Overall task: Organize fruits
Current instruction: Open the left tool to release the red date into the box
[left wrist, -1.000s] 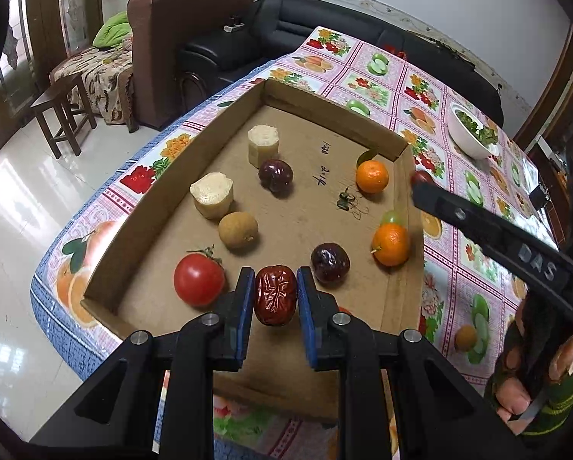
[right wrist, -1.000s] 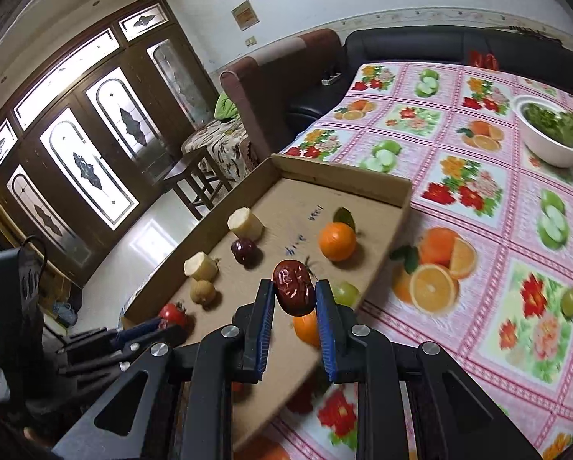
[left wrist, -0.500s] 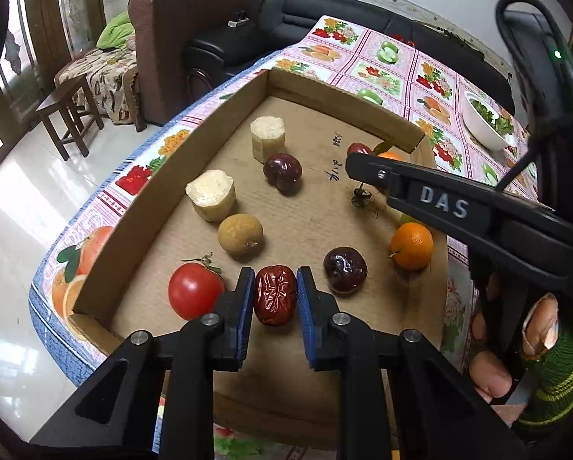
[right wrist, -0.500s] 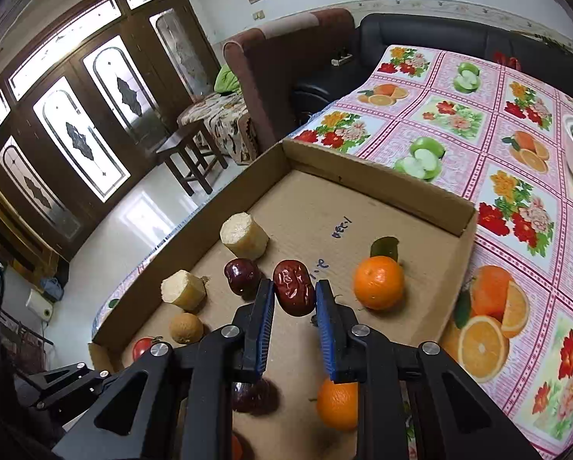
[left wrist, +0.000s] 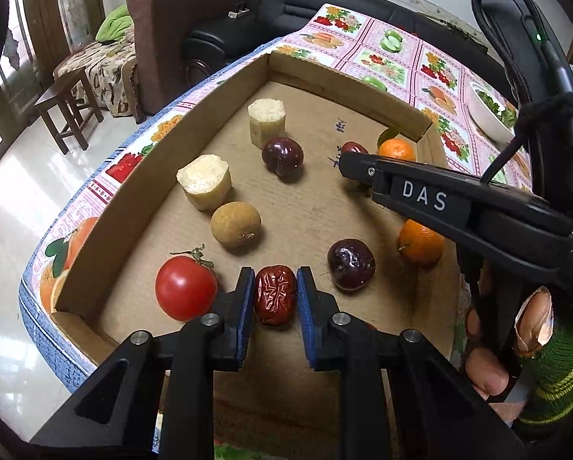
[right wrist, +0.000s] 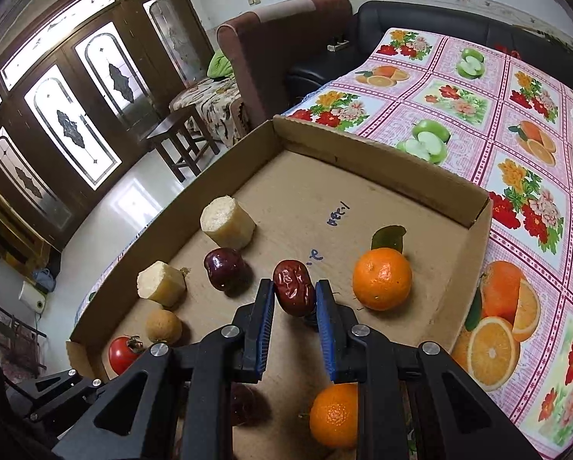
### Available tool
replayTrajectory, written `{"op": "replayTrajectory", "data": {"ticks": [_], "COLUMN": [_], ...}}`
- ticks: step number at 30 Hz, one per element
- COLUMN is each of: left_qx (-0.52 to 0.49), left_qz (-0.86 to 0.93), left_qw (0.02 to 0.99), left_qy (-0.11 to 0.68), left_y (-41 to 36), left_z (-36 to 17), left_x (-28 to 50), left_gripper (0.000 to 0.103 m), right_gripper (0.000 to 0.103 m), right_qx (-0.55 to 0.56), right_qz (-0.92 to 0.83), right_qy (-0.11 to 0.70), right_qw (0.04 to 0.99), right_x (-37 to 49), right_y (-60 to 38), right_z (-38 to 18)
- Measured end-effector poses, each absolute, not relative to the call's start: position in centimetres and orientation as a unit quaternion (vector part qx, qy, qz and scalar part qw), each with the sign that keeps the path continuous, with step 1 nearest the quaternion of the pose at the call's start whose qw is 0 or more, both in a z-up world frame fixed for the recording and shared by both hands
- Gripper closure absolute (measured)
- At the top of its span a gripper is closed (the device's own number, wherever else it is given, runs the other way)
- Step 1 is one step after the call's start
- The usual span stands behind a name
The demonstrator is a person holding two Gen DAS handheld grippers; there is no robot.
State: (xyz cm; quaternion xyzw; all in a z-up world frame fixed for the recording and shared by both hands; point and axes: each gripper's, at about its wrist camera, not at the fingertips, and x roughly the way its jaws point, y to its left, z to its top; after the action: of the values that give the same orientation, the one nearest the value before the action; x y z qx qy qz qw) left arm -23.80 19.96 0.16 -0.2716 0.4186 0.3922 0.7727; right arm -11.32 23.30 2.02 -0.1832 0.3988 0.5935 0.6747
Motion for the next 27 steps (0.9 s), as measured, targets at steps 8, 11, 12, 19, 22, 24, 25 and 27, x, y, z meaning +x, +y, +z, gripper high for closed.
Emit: {"op": "replayTrajectory", "data": {"ticks": [8,11,12,19,22,24,25,27], "left_qx": [-0.28,-0.286,-0.288,-0.282,-0.281,-0.281,-0.28,-0.28], "left_qz": [0.396,0.395,0.394,0.397,0.397,0.396,0.397,0.398], "left_qw": [0.766,0.763,0.765,0.77,0.772,0.773,0.774,0.775], "left_qy": [0.421,0.423,0.42,0.412,0.41,0.408,0.407,0.403], "left_y": [20.2,20.3,20.3,19.5,19.0,18.7,18.6,18.2], "left_z": [-0.1,0.0,0.1,0.9,1.3,1.5,1.6,2.0], "left_x": [-23.8,-23.9,-23.9,-24.3,-24.6,-24.8,-24.9,-25.0], "left_gripper": [0.083,0.073,0.067,0.063,0.063,0.063,0.063,0.063], "right_gripper": [0.08,0.08,0.078,0.073,0.073,0.072,0.072,0.072], "right_qx": [-0.19,-0.185,-0.183,-0.173,-0.167,-0.164,-0.163,-0.158], "right_qz": [0.585,0.586,0.586,0.588,0.588,0.589,0.59,0.591], "right_qy": [0.402,0.404,0.404,0.4,0.4,0.397,0.396,0.394], "right_qw": [0.678,0.677,0.678,0.682,0.683,0.684,0.685,0.686], "right_x": [-11.1,-11.0,-11.0,-10.9,-11.1,-11.1,-11.1,-11.1], "right_y": [23.7,23.6,23.6,22.5,21.8,21.5,21.3,20.7], "right_z": [1.6,1.6,1.7,2.6,3.0,3.4,3.6,4.0]}}
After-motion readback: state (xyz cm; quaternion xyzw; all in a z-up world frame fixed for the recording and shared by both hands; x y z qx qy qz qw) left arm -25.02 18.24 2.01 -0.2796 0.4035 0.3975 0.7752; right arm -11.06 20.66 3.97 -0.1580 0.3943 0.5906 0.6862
